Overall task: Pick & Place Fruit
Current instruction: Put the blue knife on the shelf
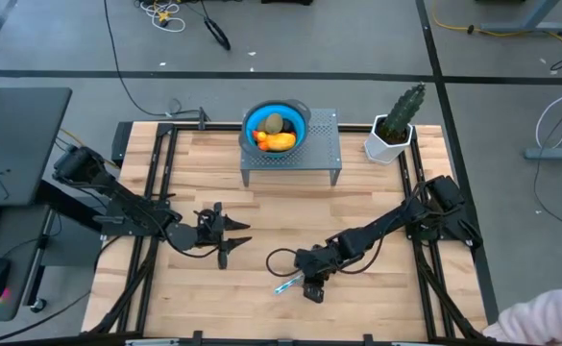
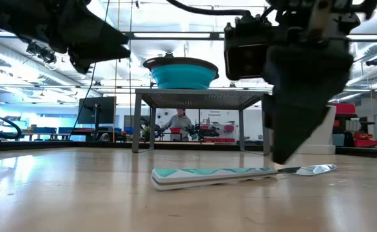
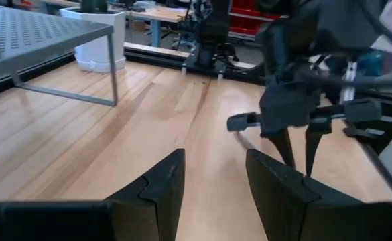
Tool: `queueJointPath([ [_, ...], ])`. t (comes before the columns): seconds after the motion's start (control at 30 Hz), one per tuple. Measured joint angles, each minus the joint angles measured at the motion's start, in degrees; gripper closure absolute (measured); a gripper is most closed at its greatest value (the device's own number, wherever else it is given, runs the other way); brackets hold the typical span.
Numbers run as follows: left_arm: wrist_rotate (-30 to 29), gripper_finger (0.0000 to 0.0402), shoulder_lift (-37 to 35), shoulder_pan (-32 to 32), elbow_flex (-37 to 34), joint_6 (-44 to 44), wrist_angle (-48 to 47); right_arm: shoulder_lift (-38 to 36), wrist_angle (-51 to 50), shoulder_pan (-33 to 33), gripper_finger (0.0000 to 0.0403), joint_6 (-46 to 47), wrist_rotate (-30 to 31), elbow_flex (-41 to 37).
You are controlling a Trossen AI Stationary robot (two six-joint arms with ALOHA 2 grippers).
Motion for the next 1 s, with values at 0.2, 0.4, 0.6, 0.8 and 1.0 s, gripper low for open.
queueJointPath([
  [0.2, 4.7, 0.0233, 0.0, 1.9, 2.3, 1.1, -2.2, 0.0, 0.2, -0.2, 0.0313, -3.2, -2.7, 0.0],
  [0.4, 5.3, 0.0233, 0.0, 2.2, 2.4, 1.2, -3.4, 0.0, -2.1, -1.8, 0.0313, 5.7, -0.6, 0.0],
  [0.6, 5.3, 0.0233, 0.0, 2.6, 2.4, 1.3, -4.6, 0.0, -8.2, -3.0, 0.0313, 10.6, -0.1, 0.0],
  [0.8, 5.4, 0.0233, 0.0, 2.6, 2.4, 2.3, -4.5, -0.3, -11.3, -3.2, 0.0313, 10.0, -6.9, 0.1],
  [1.0, 5.3, 0.0233, 0.0, 2.6, 2.4, 5.3, -4.5, -2.2, -13.9, -4.6, 0.0313, 5.8, -11.1, 0.1],
])
